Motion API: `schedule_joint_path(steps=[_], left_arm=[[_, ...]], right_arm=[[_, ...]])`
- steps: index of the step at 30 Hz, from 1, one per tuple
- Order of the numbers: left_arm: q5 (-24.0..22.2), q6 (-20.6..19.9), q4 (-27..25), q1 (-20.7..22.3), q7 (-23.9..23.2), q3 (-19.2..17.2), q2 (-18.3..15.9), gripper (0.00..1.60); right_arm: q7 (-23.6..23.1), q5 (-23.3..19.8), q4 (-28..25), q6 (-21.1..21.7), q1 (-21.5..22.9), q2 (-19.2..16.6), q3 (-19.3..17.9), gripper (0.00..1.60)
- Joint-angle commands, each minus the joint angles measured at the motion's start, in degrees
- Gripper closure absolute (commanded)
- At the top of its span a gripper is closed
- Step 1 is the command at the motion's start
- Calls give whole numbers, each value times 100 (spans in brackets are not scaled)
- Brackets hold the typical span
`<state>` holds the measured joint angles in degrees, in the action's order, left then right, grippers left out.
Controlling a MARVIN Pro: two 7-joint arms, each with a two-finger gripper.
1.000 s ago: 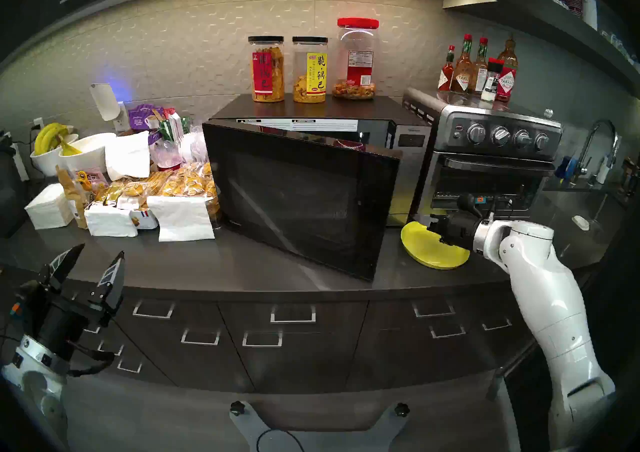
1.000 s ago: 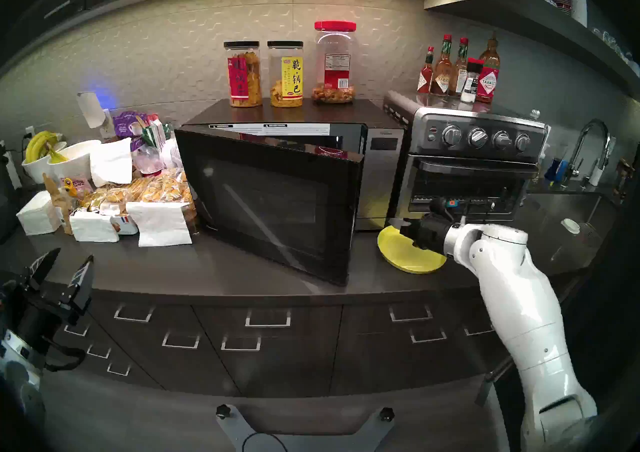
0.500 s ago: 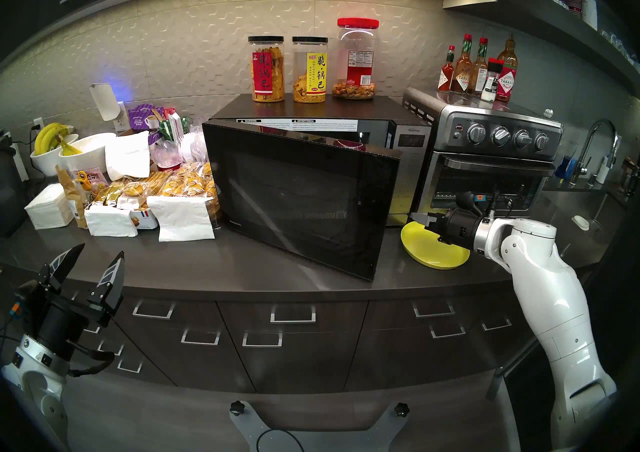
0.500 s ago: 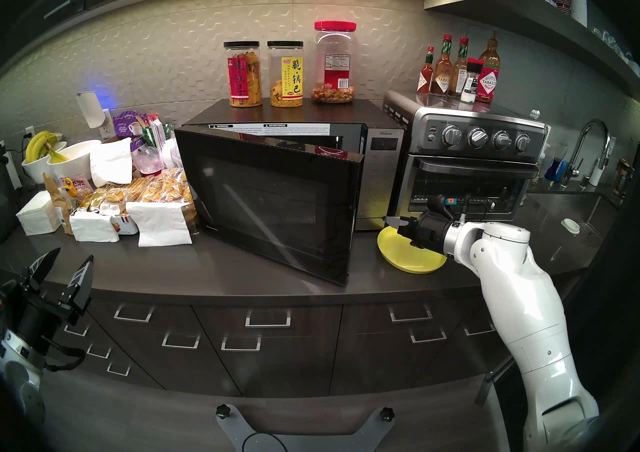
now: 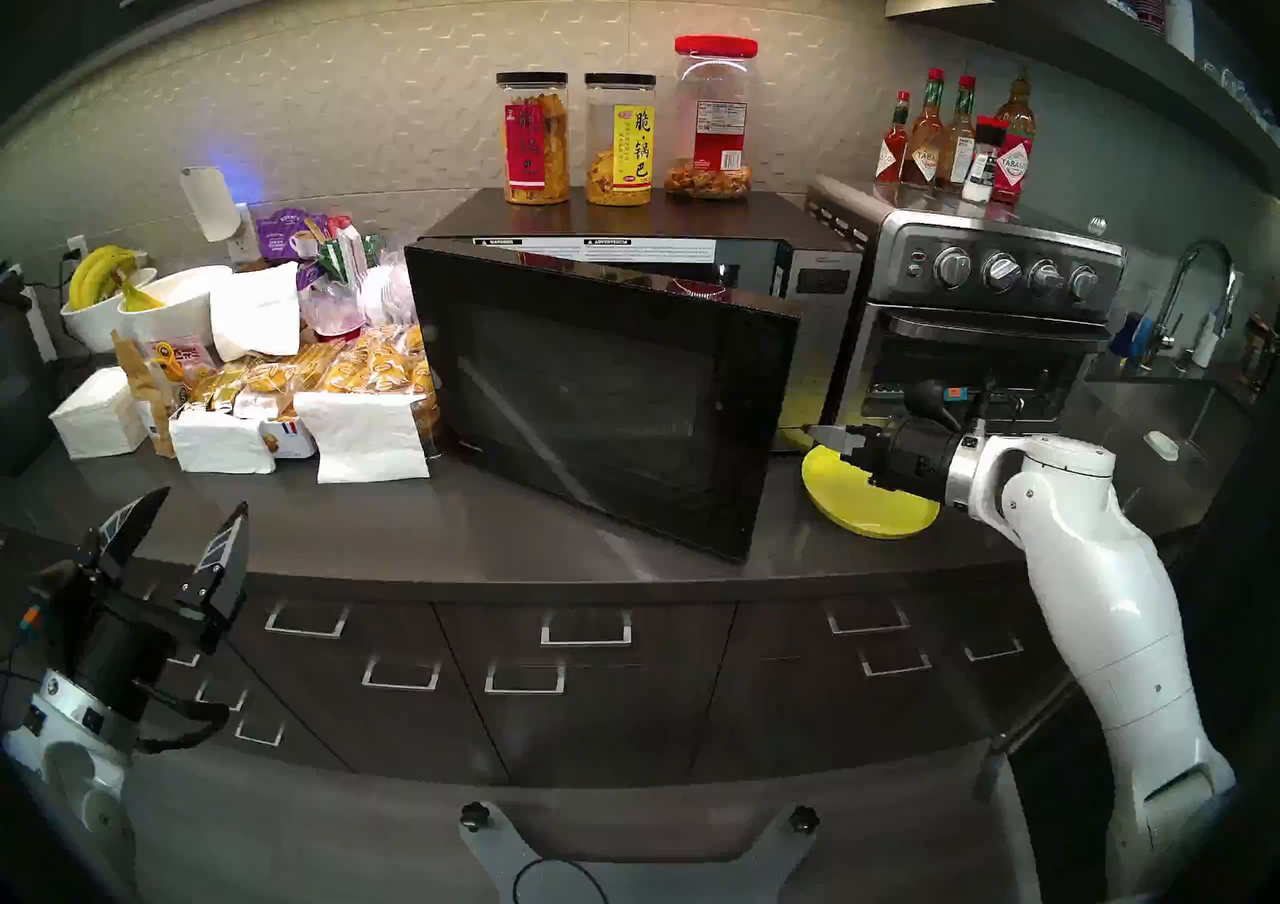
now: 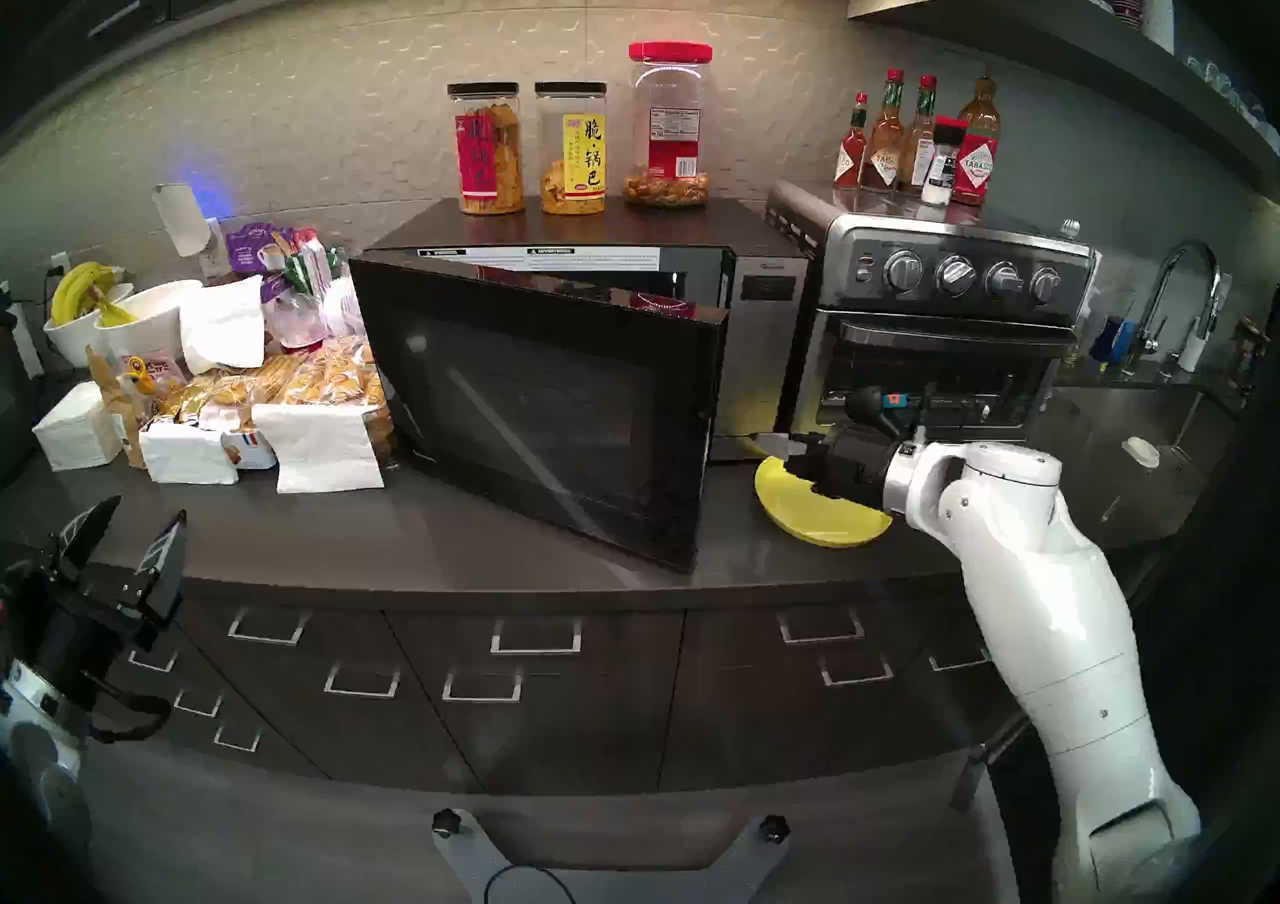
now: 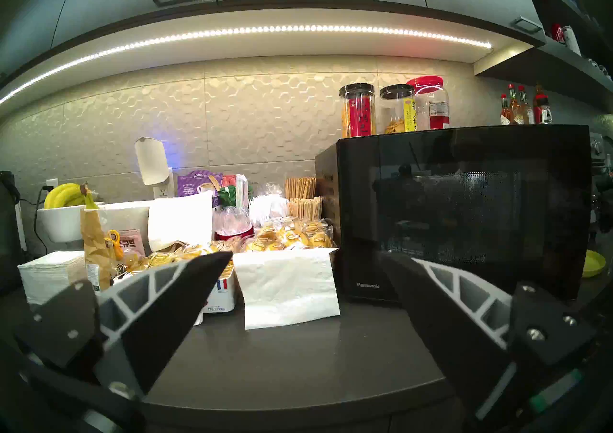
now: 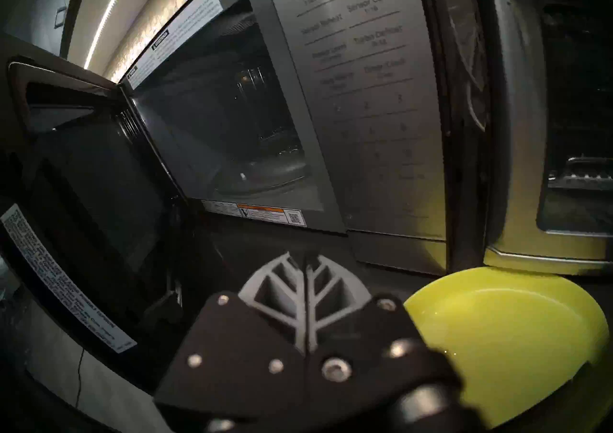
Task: Open the microwave, put the plate inside, and close the door
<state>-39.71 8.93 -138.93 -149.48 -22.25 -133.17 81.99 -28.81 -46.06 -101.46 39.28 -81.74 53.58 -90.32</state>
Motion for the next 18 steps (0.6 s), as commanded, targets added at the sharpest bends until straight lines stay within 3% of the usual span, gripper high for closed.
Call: schedule_joint_path(steps=[1,18], left_arm=[[24,-4,-107,5,8,-34,-11,0],[41,-27,-107,34,-21,-38,20,0]], right_arm=[[-52,-16,-260,-38,-24,38,41,160],[-241,-41,-605,-83,-155,65,206,160]])
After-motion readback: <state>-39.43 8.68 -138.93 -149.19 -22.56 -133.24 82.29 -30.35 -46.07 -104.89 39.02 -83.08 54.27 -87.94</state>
